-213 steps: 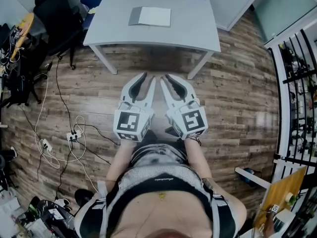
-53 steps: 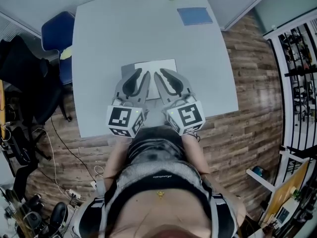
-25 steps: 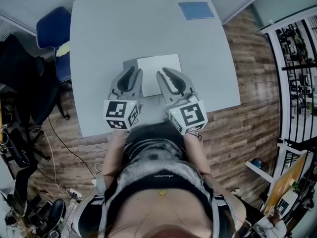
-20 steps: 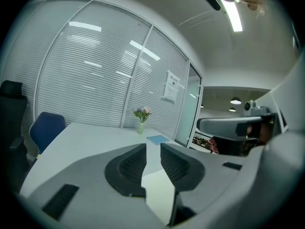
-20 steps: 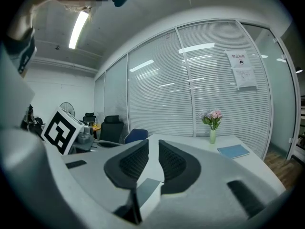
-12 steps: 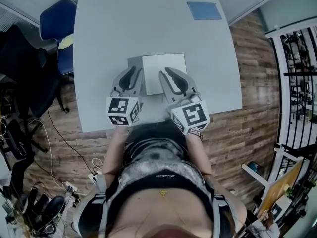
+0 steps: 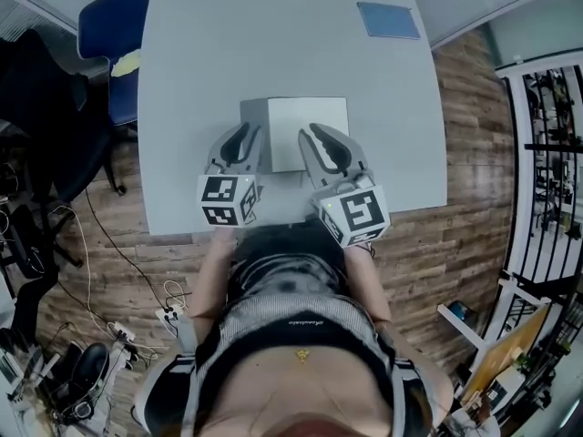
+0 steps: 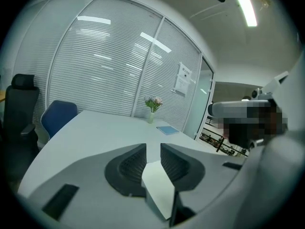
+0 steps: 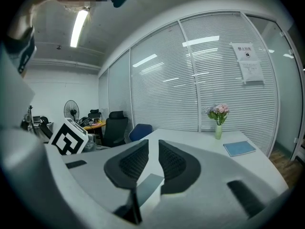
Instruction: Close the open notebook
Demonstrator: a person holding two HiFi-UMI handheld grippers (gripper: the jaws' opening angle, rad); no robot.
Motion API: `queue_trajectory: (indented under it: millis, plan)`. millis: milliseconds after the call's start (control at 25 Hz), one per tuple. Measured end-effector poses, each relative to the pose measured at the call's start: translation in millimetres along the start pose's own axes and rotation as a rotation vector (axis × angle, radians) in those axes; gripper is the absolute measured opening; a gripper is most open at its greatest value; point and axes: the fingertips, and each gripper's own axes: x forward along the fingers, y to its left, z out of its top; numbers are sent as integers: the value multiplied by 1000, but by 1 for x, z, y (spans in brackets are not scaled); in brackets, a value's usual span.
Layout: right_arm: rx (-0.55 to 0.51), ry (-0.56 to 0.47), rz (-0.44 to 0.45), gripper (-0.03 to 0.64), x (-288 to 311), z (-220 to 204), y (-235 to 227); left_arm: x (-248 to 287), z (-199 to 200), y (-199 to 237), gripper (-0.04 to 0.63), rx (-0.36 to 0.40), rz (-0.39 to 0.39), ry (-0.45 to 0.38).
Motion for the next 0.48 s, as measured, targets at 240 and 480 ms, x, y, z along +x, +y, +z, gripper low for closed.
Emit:
queue_trajectory:
  millis: [240, 480]
  plan:
    - [7, 12, 11, 69, 6, -5, -2, 5, -16, 9, 71, -10, 23, 38]
    - [9, 21, 13, 68, 7, -8, -4, 8, -40, 20, 71, -27, 47, 98]
